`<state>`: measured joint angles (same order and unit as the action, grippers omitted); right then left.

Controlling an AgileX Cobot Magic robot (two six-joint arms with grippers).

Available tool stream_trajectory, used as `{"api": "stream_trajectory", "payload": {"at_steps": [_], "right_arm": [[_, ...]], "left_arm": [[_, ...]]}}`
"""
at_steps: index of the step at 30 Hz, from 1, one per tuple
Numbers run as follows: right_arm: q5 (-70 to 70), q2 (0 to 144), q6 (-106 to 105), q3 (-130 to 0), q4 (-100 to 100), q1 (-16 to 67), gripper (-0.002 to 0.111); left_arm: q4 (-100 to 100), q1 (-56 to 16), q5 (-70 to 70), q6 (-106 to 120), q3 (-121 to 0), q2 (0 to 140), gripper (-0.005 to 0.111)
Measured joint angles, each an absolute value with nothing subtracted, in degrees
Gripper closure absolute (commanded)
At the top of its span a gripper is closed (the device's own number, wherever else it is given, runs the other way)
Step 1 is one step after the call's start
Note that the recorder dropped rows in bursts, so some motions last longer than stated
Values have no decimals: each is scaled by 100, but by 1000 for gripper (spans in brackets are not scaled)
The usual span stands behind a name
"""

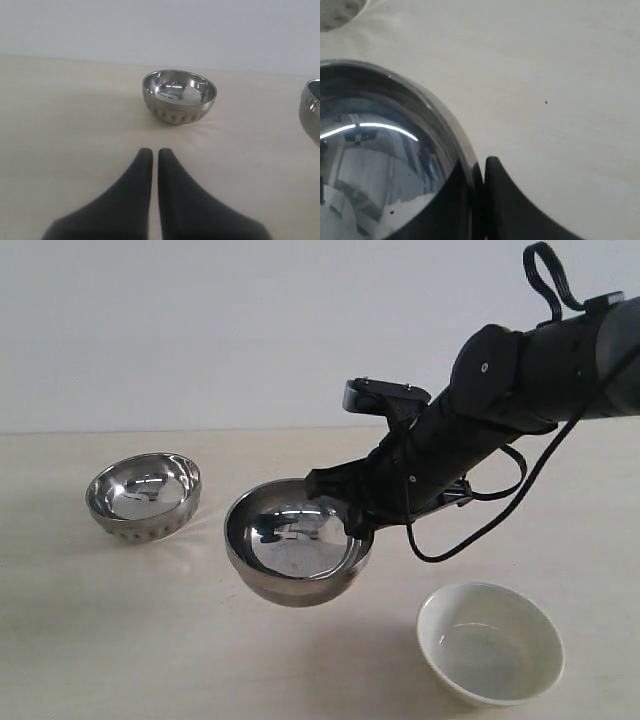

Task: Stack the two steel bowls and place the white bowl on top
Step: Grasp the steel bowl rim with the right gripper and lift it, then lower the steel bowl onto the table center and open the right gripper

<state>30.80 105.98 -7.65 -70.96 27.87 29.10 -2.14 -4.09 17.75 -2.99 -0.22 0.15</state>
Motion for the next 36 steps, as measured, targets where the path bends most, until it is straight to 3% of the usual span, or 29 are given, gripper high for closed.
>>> {"api": "stream_trajectory", "payload": {"at_steps": [28,30,32,34,36], "right_arm": [[1988,11223,-722,-6685,2758,2910,108],[1841,11280,-672,-6685,2781,2910,97],[1766,11289,-661,-6685,2796,2910,68],[1741,11289,-661,-6695,2796,2910,54],[1741,11289,-706,-6707,2804,2910,51]], "left_arm": [[-214,-409,1775,-299,-22,15,103],[-214,-409,1775,-299,-22,15,103],[-214,-409,1775,-299,-22,15,103],[-214,-409,1775,-299,-22,15,103],[-214,-409,1775,-299,-22,15,103]]}}
